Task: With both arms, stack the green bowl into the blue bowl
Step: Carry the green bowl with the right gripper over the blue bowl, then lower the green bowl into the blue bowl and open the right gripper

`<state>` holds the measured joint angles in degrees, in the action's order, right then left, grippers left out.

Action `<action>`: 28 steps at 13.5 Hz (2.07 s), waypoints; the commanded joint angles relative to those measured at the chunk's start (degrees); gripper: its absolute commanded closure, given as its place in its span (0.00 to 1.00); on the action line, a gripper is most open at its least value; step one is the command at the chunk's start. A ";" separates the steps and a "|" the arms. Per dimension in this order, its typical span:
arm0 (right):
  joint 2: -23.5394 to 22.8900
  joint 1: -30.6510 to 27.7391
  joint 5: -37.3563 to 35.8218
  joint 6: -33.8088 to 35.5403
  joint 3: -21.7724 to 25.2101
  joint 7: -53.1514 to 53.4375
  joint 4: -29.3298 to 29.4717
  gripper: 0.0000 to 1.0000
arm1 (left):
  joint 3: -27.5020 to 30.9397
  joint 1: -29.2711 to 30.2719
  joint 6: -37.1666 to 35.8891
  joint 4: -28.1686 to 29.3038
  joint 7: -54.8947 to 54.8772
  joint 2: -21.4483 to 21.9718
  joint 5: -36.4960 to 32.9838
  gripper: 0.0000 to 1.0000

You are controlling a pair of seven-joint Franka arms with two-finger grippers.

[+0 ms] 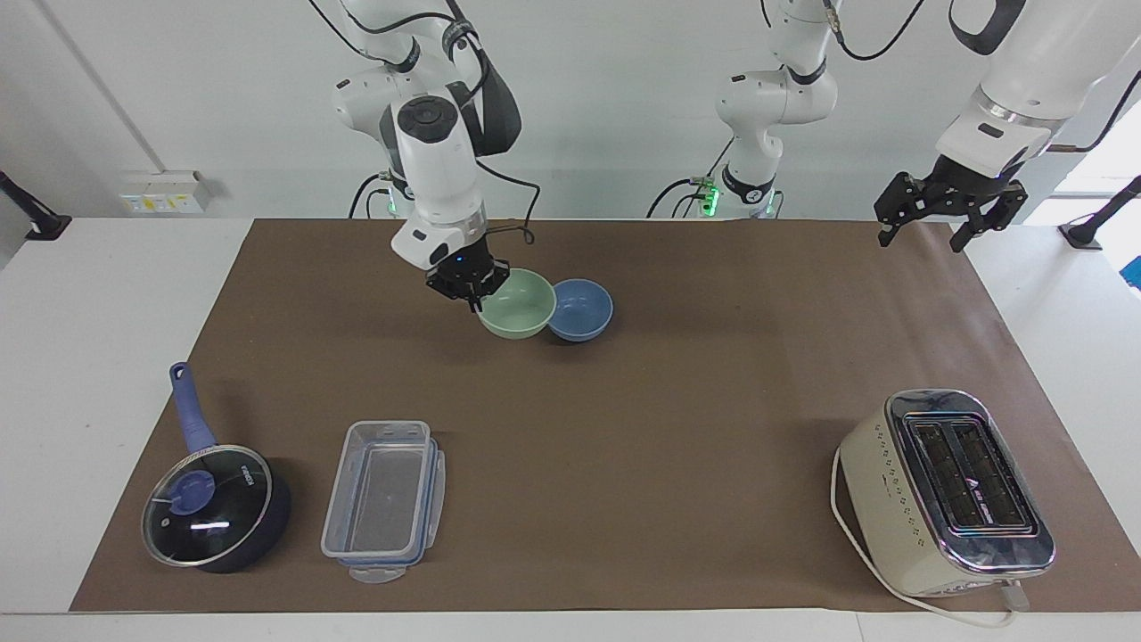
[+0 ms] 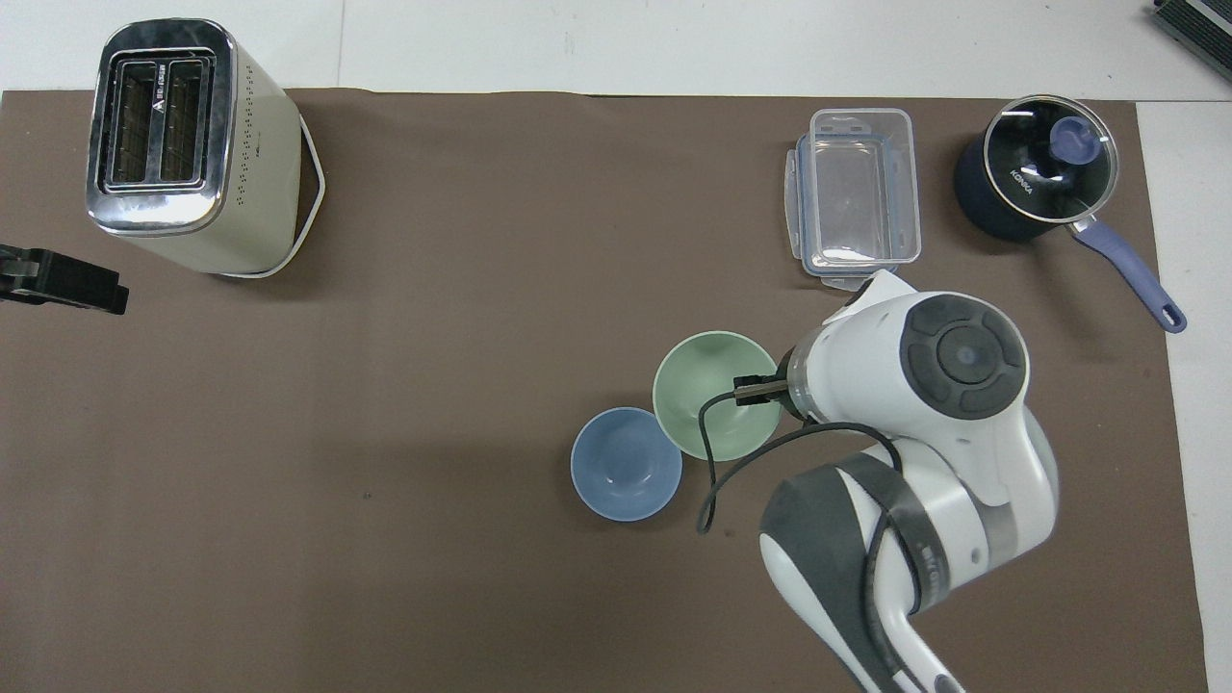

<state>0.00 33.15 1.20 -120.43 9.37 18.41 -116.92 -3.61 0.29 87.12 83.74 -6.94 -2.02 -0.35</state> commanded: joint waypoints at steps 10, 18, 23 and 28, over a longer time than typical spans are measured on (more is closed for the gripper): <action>-2.29 7.54 6.00 -10.16 -0.67 3.74 -7.17 1.00 | 0.36 -0.73 0.07 1.43 0.27 1.31 -0.79 0.00; -2.28 8.51 6.09 -13.59 -0.67 4.35 -10.34 1.00 | 0.36 -0.73 0.15 1.43 0.09 1.31 -0.79 0.00; -2.11 8.77 6.09 -13.95 -0.67 4.71 -11.05 1.00 | 0.36 -0.73 0.15 1.43 0.18 1.31 -0.79 0.00; -2.64 8.68 6.09 -13.95 -0.67 4.45 -10.88 0.90 | 0.36 -0.73 0.15 1.43 -0.09 1.31 -0.79 0.00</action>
<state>-3.59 41.81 6.22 -132.97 8.80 22.15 -126.63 -3.66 0.29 87.12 83.74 -6.95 -2.02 -0.35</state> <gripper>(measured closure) 0.947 0.000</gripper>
